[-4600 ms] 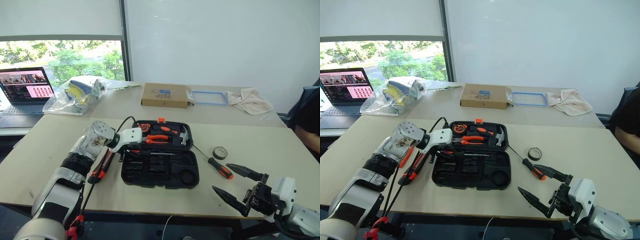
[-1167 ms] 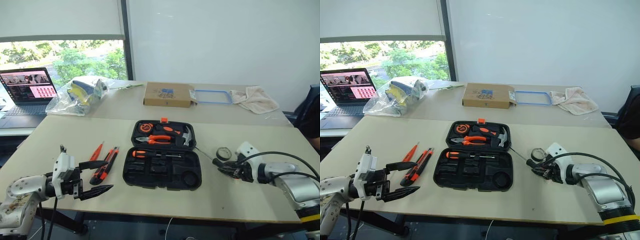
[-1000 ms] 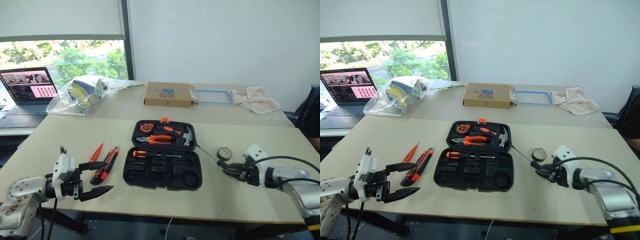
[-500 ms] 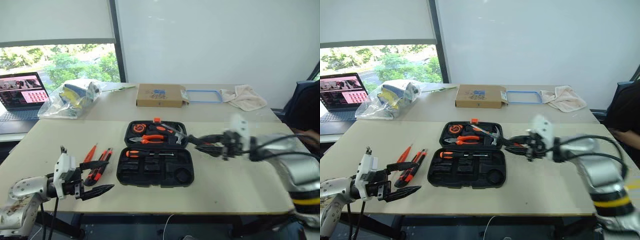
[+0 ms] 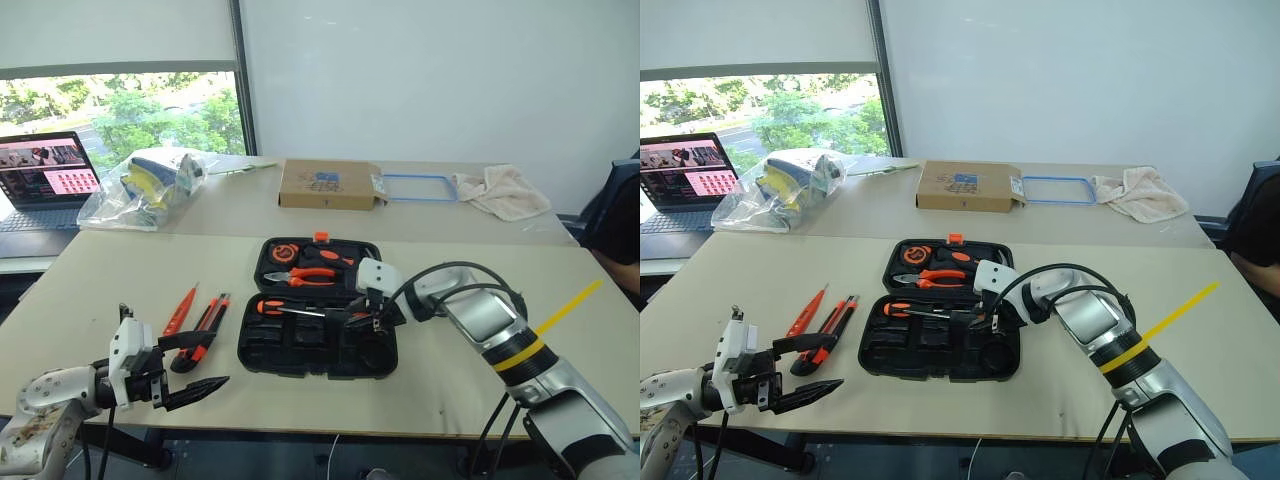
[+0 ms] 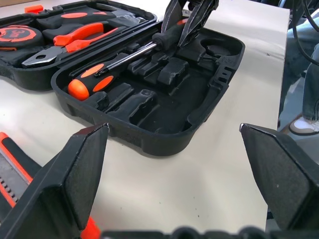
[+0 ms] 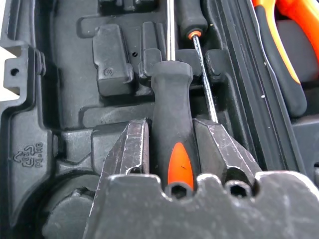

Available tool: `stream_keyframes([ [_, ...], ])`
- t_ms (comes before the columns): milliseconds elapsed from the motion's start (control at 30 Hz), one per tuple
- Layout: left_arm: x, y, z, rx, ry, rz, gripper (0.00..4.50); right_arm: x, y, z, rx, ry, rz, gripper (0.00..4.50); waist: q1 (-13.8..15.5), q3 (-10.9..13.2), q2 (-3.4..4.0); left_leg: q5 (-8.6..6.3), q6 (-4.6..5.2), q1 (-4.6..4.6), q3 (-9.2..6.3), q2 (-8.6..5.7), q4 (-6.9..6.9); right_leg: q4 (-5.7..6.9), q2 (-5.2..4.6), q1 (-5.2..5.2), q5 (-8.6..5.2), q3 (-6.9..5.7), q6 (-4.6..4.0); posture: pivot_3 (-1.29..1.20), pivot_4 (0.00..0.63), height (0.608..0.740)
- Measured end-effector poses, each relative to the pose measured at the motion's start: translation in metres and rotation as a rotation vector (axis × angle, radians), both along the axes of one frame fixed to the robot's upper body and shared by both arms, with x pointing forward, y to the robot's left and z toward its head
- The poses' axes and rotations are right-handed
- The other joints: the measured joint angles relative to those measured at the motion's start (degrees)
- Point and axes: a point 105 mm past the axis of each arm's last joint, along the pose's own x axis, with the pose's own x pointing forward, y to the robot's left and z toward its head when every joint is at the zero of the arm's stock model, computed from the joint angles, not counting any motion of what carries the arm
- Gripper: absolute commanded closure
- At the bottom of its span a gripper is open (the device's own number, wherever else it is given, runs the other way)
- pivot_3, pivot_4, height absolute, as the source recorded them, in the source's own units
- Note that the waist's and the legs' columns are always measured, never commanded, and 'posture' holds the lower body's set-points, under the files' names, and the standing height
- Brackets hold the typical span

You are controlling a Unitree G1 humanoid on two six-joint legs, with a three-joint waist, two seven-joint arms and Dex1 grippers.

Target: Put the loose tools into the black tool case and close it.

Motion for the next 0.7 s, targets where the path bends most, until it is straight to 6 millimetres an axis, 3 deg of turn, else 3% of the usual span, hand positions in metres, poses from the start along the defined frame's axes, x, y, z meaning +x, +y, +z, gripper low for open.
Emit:
stream_keyframes([
  [700,-0.001,0.0,0.0,0.007,-0.013,0.02,0.0,0.006,-0.021,0.0,-0.08,0.041,-0.012,3.47,0.4,0.0,0.0,-0.01,0.02,0.08,0.0,0.01,0.29,0.06,-0.06,0.09,0.0,-0.01,-0.01,0.0,0.15,0.74],
])
